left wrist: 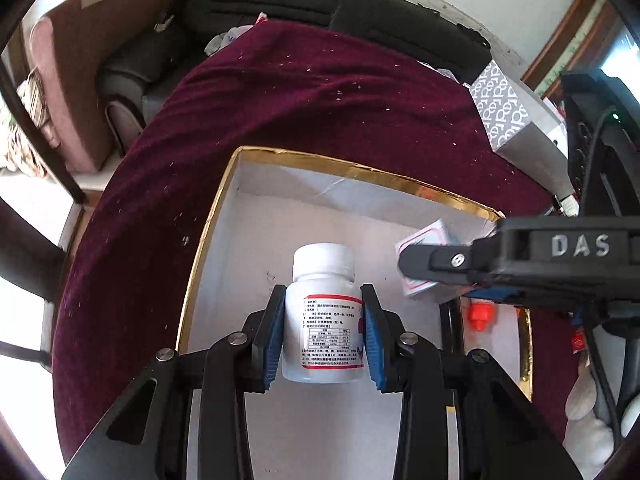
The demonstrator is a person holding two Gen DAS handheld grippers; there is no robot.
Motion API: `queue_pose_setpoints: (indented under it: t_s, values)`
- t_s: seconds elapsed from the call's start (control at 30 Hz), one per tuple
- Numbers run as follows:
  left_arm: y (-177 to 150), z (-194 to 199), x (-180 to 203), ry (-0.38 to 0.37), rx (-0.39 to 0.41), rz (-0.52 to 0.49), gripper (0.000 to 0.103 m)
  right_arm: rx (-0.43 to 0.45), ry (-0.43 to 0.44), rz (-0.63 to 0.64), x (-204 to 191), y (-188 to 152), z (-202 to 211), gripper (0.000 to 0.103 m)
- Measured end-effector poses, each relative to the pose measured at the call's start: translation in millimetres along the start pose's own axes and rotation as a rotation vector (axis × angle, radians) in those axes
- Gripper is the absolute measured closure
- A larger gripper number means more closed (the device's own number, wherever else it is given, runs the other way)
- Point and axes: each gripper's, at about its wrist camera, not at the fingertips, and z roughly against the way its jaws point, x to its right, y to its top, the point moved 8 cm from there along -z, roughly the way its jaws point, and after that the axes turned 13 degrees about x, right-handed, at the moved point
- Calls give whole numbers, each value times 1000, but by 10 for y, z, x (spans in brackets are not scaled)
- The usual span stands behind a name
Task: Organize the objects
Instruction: 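Place pill bottle and medicine box into the white tray, opening both tools, then grasp the silver medicine box with the left tool while the right tool grasps the ointment box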
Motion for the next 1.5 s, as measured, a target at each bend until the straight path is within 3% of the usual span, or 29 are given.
queue_pose_setpoints:
  t_s: [0.23,0.3,0.4,0.67,0.77,0.83,0.93,1.07,1.2,1.33,1.5]
  values:
    - [88,-37,-18,19,24,-4,68,47,-33,38,27,60,164,56]
    - [106,-26,-35,22,30,9,66,60,-28,54,14,69,248,48]
    - [132,6,-42,25,31,31,66,78,-31,60,48,83,364,44]
    - [193,499,70,26,68,77,65,157,-58,76,406,134,994,44]
    - [115,784,220,21,50,107,63,187,-75,80,717,77,1303,44]
    - [44,1015,412,-26,60,138,52,210,-92,51,1080,2,1570,43]
    - [-118,1250,761,-109,56,160,52,257,-117,-31,1676,-119,1986,43]
    - [-436,1344,1316,-224,8,188,52,353,-231,-144,2642,-280,2588,41]
    - [-851,1212,1873,-302,-86,198,52,362,-324,-272,3503,-442,2908,40]
    - [-1147,1118,2316,-311,-155,146,52,332,-316,-281,3717,-518,2869,40]
    - [-1275,1171,2686,-317,-157,54,52,294,-253,-315,3734,-528,2631,40]
